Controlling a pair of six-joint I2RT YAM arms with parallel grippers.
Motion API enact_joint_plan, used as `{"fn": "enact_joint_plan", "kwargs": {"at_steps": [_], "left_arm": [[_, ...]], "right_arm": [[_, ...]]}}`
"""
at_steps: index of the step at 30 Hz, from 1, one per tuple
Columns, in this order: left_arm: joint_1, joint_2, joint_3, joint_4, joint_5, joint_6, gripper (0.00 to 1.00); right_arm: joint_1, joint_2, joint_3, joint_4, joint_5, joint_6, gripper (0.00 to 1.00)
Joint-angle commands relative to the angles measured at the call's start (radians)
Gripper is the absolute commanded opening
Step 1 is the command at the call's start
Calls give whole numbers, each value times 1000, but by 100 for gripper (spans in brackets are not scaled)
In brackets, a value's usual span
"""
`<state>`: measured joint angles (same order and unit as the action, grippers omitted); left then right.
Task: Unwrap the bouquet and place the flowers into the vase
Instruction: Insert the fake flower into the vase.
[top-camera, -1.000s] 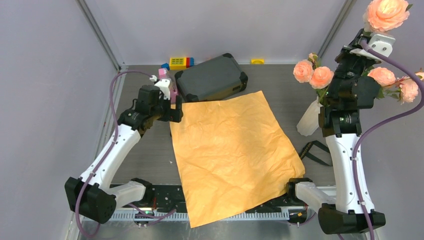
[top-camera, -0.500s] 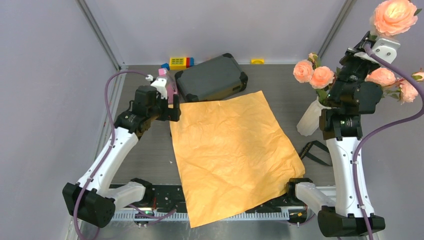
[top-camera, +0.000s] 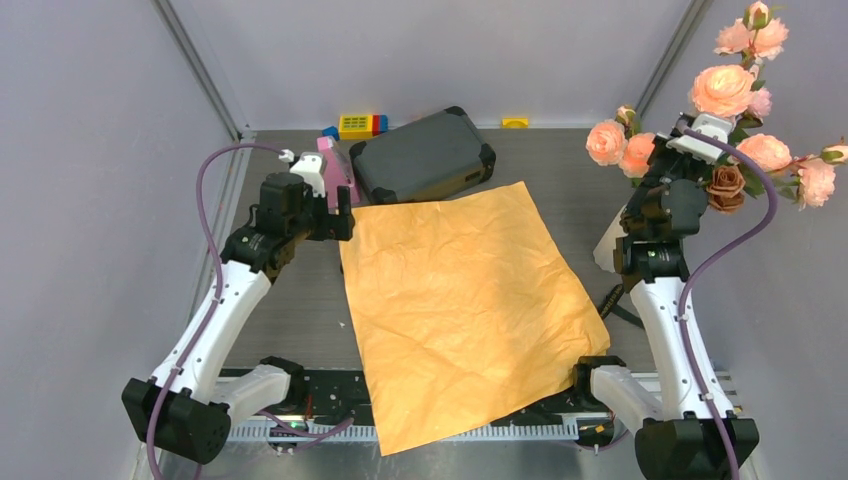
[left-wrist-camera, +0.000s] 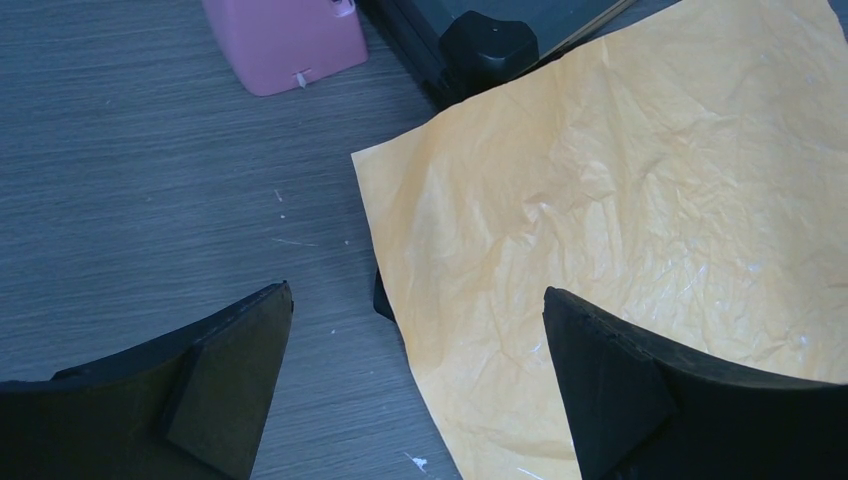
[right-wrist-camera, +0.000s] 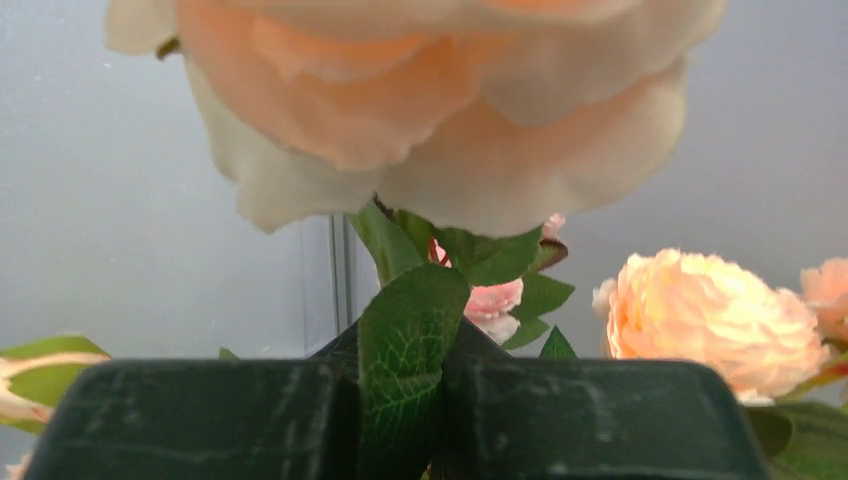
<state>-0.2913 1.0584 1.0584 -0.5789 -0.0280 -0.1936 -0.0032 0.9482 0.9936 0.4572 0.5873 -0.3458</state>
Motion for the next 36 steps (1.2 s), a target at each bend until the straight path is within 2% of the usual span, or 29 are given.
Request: {"fn": "enact_joint_plan", "kwargs": {"at_steps": [1, 16, 29, 32, 36], "left_arm": [[9, -23, 0, 41, -6, -6, 100], [11, -27, -1, 41, 4, -6, 100], [11, -31, -1, 39, 20, -9, 100], [11, -36, -3, 40, 23, -10, 100], [11, -39, -3, 39, 23, -10, 100]], "right_arm": [[-8, -40, -66, 125, 73, 11, 0], [-14, -56, -225, 145, 168, 51, 2], [-14, -117, -282, 71, 173, 155, 25], [-14, -132, -280, 31, 153, 182, 38], [-14, -162, -280, -8, 132, 213, 49]]}}
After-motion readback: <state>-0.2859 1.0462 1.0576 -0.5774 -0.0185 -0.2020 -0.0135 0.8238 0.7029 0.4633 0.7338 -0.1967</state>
